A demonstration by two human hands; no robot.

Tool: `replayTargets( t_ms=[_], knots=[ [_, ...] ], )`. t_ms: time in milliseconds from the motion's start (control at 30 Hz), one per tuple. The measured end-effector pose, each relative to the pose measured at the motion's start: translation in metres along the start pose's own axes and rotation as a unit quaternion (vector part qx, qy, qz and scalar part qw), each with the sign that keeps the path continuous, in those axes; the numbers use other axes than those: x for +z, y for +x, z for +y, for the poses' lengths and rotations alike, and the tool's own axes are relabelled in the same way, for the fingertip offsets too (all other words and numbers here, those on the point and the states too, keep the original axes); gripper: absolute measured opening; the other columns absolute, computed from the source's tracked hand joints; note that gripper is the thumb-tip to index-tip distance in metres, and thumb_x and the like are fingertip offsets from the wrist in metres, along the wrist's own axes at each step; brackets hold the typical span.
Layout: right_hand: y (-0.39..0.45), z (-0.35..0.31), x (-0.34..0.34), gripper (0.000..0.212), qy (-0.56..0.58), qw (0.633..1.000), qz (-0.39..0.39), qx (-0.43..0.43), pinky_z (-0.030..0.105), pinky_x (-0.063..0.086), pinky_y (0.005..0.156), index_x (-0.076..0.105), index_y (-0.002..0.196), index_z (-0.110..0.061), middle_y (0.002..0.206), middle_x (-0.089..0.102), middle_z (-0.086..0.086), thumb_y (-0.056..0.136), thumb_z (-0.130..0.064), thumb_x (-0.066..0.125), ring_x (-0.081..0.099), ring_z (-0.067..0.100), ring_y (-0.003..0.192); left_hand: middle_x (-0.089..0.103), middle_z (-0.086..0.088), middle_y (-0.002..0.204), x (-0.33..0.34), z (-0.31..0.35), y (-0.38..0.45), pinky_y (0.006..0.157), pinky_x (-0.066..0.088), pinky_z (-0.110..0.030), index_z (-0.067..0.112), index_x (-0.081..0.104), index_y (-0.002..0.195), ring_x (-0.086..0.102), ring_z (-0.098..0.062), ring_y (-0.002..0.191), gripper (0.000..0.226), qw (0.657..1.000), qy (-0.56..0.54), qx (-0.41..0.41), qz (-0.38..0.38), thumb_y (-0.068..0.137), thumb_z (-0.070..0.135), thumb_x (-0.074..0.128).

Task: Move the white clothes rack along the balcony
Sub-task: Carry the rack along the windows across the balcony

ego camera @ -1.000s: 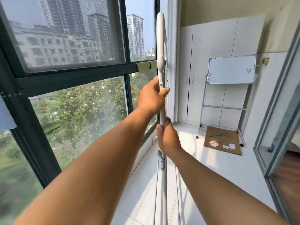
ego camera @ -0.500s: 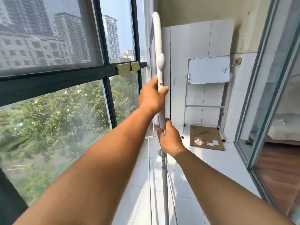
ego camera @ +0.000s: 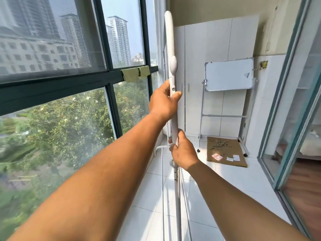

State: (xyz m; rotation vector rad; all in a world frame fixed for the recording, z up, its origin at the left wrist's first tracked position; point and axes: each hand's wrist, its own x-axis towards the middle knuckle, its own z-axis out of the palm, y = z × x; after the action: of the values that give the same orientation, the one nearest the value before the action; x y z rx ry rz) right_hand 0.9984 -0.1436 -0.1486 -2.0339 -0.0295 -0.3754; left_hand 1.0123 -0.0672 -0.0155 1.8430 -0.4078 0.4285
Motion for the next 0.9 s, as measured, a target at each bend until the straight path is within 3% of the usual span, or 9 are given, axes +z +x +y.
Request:
replayTargets(
  t_ms=[133, 200, 300, 400, 500, 633, 800, 900],
  knots=[
    [0.036, 0.013, -0.006, 0.034, 0.016, 1.0, -0.006, 0.015, 0.018, 0.046, 0.052, 0.043, 0.118, -0.026, 0.101, 0.065, 0.007, 0.091, -0.006, 0.042, 0.062, 0.023, 0.08, 0.071, -0.013, 0.116, 0.017, -0.012, 0.032, 0.098, 0.051, -0.051, 0.015, 0.06, 0.122, 0.063, -0.036, 0.111, 0.033, 1.0, 0.012, -0.007, 0.005, 0.09, 0.02, 0.058],
    [0.051, 0.02, -0.009, 0.039, 0.026, 0.999, -0.017, 0.021, 0.016, 0.046, 0.044, 0.041, 0.125, -0.03, 0.099, 0.064, 0.006, 0.092, -0.009, 0.043, 0.059, 0.018, 0.074, 0.071, -0.012, 0.113, 0.027, -0.017, 0.046, 0.097, 0.051, -0.051, 0.015, 0.06, 0.119, 0.064, -0.036, 0.108, 0.03, 1.0, 0.015, -0.007, 0.009, 0.09, 0.019, 0.058],
    [0.069, 0.03, -0.013, 0.036, 0.068, 0.996, -0.043, 0.042, 0.026, 0.055, 0.044, 0.042, 0.119, -0.038, 0.097, 0.06, 0.007, 0.094, -0.011, 0.043, 0.056, 0.016, 0.073, 0.071, -0.015, 0.112, 0.037, -0.027, 0.065, 0.095, 0.052, -0.052, 0.012, 0.059, 0.12, 0.064, -0.038, 0.107, 0.032, 1.0, 0.021, -0.005, 0.013, 0.09, 0.02, 0.058],
    [0.085, 0.037, -0.014, 0.038, 0.108, 0.991, -0.061, 0.052, 0.018, 0.048, 0.038, 0.043, 0.102, -0.044, 0.09, 0.055, 0.003, 0.094, -0.007, 0.042, 0.052, 0.015, 0.069, 0.071, -0.011, 0.115, 0.045, -0.034, 0.079, 0.1, 0.05, -0.049, 0.014, 0.059, 0.124, 0.064, -0.032, 0.11, 0.034, 0.999, 0.024, -0.003, 0.022, 0.09, 0.021, 0.058],
    [0.097, 0.043, -0.013, 0.046, 0.121, 0.99, -0.055, 0.055, 0.017, 0.047, 0.039, 0.044, 0.098, -0.048, 0.08, 0.051, -0.004, 0.092, -0.002, 0.04, 0.048, 0.014, 0.064, 0.069, -0.011, 0.123, 0.051, -0.037, 0.09, 0.105, 0.048, -0.046, 0.016, 0.056, 0.132, 0.062, -0.029, 0.119, 0.041, 1.0, 0.019, -0.006, 0.022, 0.091, 0.02, 0.058],
    [0.117, 0.051, -0.012, 0.044, 0.102, 0.993, -0.042, 0.048, 0.03, 0.056, 0.049, 0.042, 0.104, -0.048, 0.078, 0.052, -0.004, 0.092, -0.006, 0.036, 0.053, 0.018, 0.063, 0.068, -0.012, 0.126, 0.06, -0.045, 0.106, 0.105, 0.048, -0.047, 0.016, 0.055, 0.133, 0.061, -0.029, 0.121, 0.043, 1.0, 0.016, -0.004, 0.024, 0.091, 0.021, 0.059],
    [0.141, 0.058, -0.013, 0.035, 0.083, 0.995, -0.028, 0.05, 0.048, 0.061, 0.062, 0.043, 0.101, -0.041, 0.084, 0.056, -0.002, 0.092, -0.008, 0.039, 0.055, 0.02, 0.07, 0.071, -0.011, 0.114, 0.07, -0.056, 0.13, 0.099, 0.05, -0.05, 0.016, 0.061, 0.119, 0.064, -0.033, 0.111, 0.03, 0.999, 0.027, 0.003, 0.024, 0.09, 0.022, 0.058],
    [0.159, 0.064, -0.012, 0.031, 0.085, 0.995, -0.022, 0.056, 0.047, 0.058, 0.066, 0.043, 0.102, -0.034, 0.089, 0.059, 0.002, 0.091, -0.006, 0.039, 0.055, 0.022, 0.073, 0.072, -0.01, 0.113, 0.077, -0.063, 0.146, 0.099, 0.05, -0.051, 0.018, 0.061, 0.119, 0.064, -0.033, 0.11, 0.033, 1.0, 0.024, 0.012, 0.014, 0.086, 0.025, 0.057]
  ],
)
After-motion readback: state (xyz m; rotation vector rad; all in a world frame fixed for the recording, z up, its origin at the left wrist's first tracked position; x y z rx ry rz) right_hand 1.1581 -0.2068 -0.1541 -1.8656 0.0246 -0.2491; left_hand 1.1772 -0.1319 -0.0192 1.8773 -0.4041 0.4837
